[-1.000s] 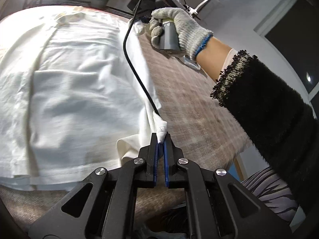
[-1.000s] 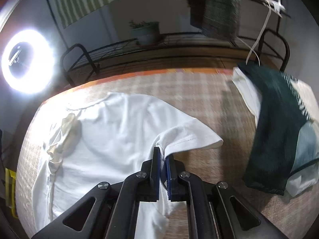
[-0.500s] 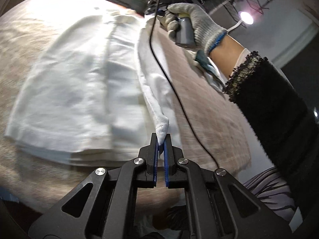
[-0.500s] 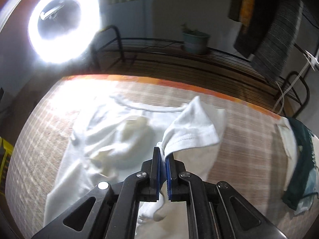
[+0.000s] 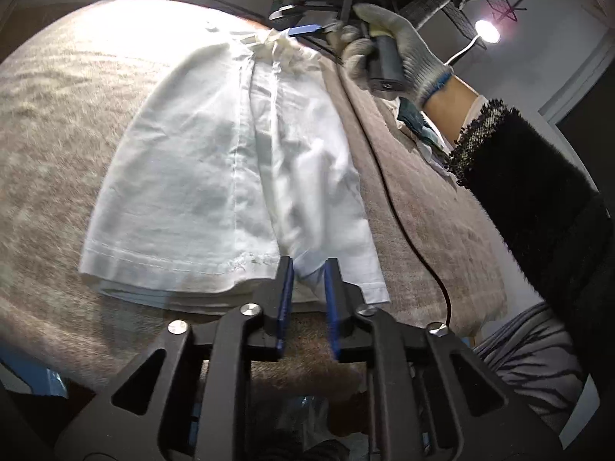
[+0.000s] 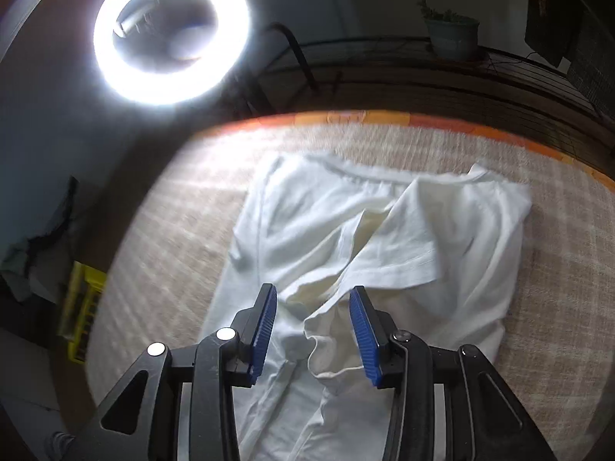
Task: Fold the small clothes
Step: 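Fold the second side over the first fold with both grippers, then release, then grasp the hem end of the folded strip with both grippers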
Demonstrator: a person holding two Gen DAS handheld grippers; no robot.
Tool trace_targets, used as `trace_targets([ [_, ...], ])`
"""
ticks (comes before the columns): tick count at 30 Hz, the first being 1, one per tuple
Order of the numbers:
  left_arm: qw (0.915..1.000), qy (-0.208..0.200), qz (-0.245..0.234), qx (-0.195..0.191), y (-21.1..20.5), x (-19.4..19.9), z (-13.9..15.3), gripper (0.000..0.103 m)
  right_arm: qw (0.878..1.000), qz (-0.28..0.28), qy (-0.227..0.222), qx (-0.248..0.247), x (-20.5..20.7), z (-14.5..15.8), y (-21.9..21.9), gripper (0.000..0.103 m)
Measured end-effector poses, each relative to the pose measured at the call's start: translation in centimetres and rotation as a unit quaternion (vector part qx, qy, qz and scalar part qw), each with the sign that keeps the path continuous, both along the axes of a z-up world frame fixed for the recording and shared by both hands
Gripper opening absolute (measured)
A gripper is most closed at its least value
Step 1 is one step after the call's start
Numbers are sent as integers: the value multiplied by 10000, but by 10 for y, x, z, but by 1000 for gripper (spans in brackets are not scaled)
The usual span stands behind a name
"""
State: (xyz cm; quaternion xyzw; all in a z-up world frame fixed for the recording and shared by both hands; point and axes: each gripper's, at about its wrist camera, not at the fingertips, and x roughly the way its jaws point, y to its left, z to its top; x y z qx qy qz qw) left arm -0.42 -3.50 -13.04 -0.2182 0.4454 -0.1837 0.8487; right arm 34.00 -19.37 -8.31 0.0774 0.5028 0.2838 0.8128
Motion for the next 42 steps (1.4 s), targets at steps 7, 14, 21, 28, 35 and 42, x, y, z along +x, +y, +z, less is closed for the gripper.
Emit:
trace_targets([
  [7,9990,-448,-57,59,3,-10,26,15,9932,-1126,-192,-210,17,4,-70,41],
  [14,9985,-532,-95,26,-1,-1,29,15,9952,-957,63,-180,26,-28,-44,41],
  [21,9990,-430,39,113,7,6,19,15,9915,-1143,585,206,42,-58,-15,32],
  [28,9984,-460,288,156,24,6,23,15,9810,-329,590,1820,33,-36,19,36],
  [35,9964,-585,531,303,50,-7,33,15,9886,-252,67,1484,-16,19,7,36],
  [42,9942,-500,487,818,85,-10,43,39,9954,-287,-169,893,-102,55,-44,37],
])
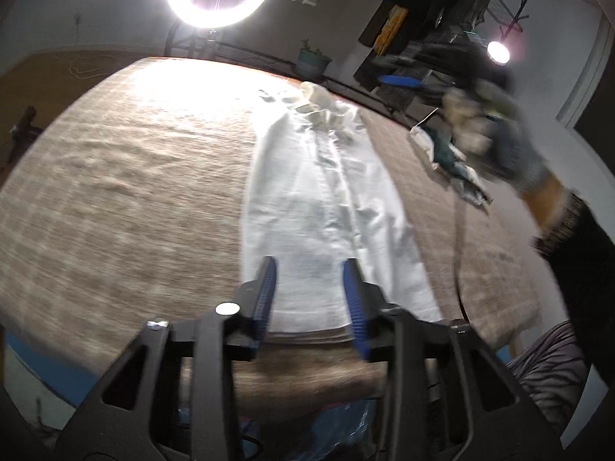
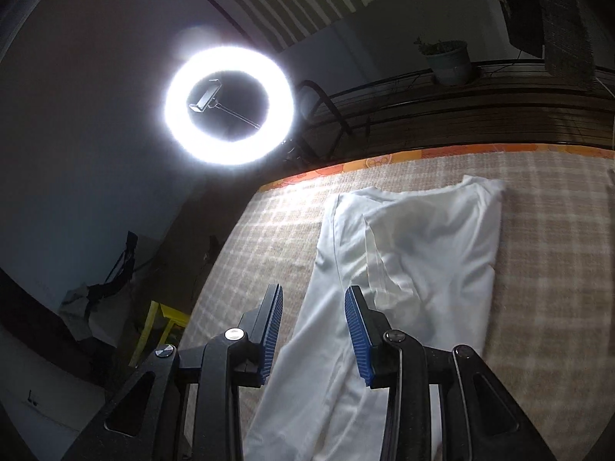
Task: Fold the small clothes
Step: 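Grasp the hem end of the folded strip with both grippers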
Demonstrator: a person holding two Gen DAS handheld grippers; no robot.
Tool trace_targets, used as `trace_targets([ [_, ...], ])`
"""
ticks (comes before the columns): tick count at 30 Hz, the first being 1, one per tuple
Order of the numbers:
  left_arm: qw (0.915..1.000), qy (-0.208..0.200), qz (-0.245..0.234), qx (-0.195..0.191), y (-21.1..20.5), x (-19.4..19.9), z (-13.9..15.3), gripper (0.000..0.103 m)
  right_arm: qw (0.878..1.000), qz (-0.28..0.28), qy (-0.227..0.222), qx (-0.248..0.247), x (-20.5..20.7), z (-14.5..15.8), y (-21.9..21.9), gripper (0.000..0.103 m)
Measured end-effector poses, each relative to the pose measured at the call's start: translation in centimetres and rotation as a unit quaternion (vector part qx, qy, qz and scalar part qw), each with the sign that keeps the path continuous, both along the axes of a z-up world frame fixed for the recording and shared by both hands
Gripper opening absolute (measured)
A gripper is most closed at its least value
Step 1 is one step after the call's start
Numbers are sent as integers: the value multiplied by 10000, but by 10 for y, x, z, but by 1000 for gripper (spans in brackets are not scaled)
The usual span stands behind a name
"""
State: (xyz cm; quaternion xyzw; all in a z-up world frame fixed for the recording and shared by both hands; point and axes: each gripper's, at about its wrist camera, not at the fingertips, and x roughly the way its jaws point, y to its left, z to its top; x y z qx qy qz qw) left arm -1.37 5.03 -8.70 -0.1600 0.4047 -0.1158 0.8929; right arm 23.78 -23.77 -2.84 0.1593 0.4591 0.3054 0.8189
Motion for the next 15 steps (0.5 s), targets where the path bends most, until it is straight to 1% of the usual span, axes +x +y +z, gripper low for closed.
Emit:
trace_targets([
  [3,9994,278,-53,202,12,6,-5,39,9989,68,-2,-460,-53,-2,-17,38],
  [5,9983,555,-141,134,20,12,-13,39,9973,133,113,-716,-87,-12,-27,39],
  [8,9953,923,-260,-99,26,19,-27,39,9950,170,500,-842,-137,-40,-45,40],
  [10,9927,1133,-300,-274,28,23,-37,39,9923,141,841,-896,-165,-64,-52,40],
  [13,9871,1453,-274,-613,29,28,-53,39,9883,165,1286,-800,-198,-96,-58,40],
  [15,9818,1638,-267,-921,29,30,-61,39,9870,270,1401,-740,-211,-107,-58,40],
])
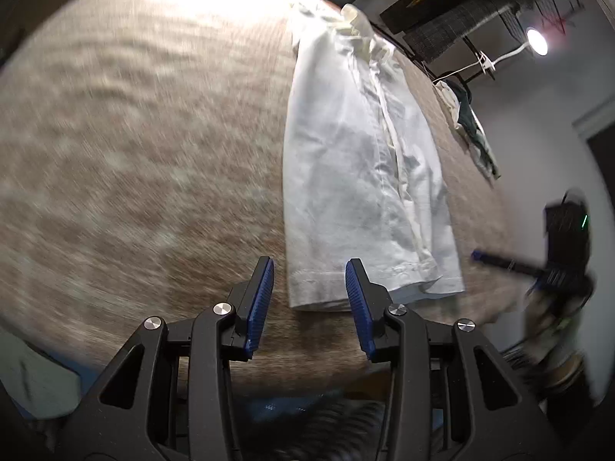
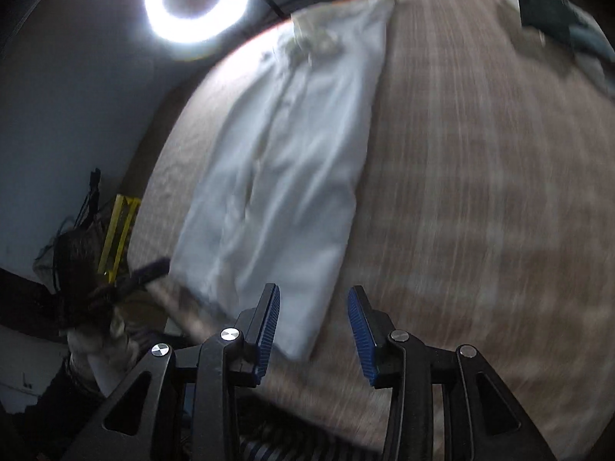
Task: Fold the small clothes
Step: 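Grasp the hem end of the folded strip with both grippers, then lift the hem end and fold it toward the collar with both grippers, then release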
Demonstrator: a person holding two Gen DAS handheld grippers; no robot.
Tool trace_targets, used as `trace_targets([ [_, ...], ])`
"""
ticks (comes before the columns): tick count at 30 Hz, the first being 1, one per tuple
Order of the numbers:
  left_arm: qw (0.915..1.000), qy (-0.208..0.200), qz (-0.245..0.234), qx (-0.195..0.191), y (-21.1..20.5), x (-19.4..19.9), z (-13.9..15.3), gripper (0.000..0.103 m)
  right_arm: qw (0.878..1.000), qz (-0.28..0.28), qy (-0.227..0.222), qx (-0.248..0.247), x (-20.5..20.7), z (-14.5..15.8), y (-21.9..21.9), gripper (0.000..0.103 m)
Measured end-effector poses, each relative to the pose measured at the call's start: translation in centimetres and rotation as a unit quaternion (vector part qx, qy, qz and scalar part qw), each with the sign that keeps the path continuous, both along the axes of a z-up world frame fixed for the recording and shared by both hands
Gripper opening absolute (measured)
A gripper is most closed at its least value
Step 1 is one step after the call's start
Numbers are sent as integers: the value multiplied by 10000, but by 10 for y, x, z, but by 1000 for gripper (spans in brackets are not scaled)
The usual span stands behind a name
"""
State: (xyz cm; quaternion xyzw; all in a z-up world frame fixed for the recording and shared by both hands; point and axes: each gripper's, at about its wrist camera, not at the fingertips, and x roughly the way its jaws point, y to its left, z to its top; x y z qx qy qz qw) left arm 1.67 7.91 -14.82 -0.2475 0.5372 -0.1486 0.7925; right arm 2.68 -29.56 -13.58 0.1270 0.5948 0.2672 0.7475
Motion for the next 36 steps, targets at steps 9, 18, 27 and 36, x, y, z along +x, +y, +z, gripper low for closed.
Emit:
trace_targets([
  [9,9987,206,69,-469,-1,6,-11,13,9978,-142,185,618,-19,-22,-8,40],
  [18,9985,-47,139,-524,0,-2,10,2,9932,-119,259,1133,-21,-20,-16,1],
  [27,9999,123,93,-27,1,-4,-13,2,9963,-80,411,752,-25,-31,-17,1],
  [36,10000,46,-4,2,-10,1,5,2,9935,-214,416,1041,-17,-23,-27,1],
])
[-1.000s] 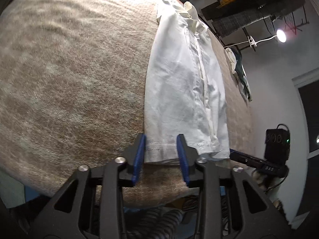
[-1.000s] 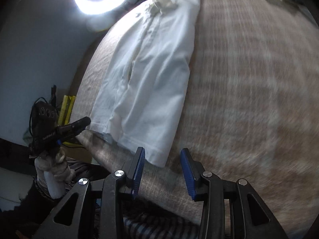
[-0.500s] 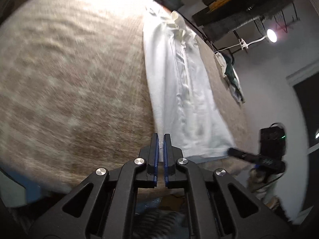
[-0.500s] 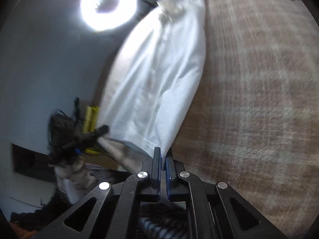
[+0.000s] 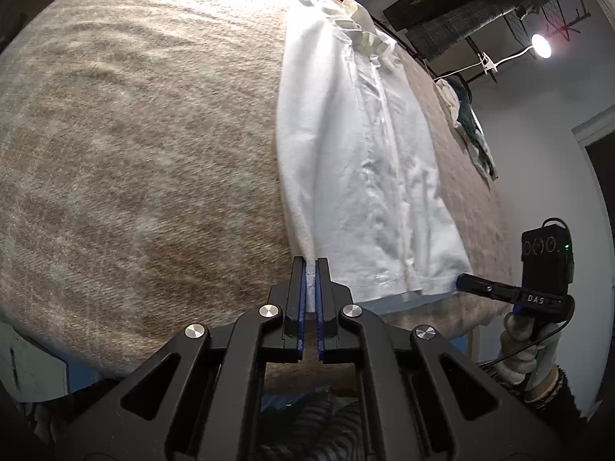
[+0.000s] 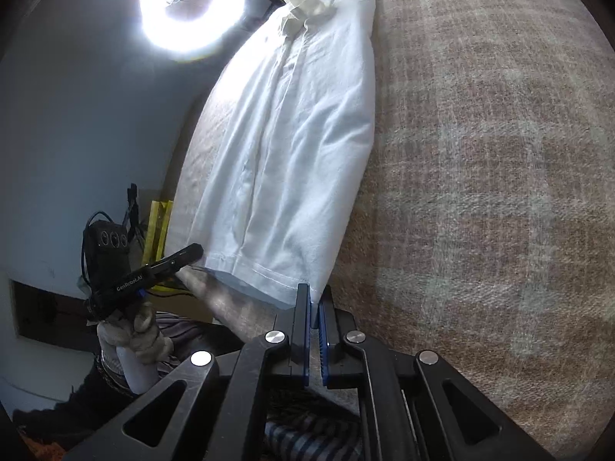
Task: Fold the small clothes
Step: 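Lift the hem end and fold it toward the collar with both grippers, then release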
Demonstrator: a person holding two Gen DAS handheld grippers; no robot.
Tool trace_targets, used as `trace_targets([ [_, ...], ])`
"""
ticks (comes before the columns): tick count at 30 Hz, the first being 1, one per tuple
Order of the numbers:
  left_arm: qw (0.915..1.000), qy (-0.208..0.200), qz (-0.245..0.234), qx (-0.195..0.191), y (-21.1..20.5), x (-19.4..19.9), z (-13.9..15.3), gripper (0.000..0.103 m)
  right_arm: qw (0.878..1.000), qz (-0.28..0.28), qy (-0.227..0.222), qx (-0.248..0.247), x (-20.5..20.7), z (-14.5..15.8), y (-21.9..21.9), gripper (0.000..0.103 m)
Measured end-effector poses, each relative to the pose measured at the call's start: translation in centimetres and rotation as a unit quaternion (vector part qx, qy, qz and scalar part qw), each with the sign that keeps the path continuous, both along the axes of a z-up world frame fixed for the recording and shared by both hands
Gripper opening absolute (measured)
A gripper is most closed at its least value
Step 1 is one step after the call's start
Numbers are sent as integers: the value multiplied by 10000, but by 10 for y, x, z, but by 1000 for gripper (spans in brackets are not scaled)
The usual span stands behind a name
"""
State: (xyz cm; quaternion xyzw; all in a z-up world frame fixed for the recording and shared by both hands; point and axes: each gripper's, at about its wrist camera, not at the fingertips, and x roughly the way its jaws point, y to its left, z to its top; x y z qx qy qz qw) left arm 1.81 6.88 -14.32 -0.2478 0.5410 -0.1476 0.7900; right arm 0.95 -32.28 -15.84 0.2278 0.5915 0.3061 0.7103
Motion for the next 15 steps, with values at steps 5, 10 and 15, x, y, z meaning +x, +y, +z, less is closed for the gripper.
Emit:
trace_targets([
  [5,9999,-120,-116,37,-10,11,17,2,9993,-195,46,302,8,6,-6,1],
  [10,9999,-117,36,-88,-3,31,27,2,9985,-309,17,459,23,16,-9,1],
  [15,9996,-93,182,-202,4,62,32,2,9977,-494,-70,463,50,27,-8,1],
])
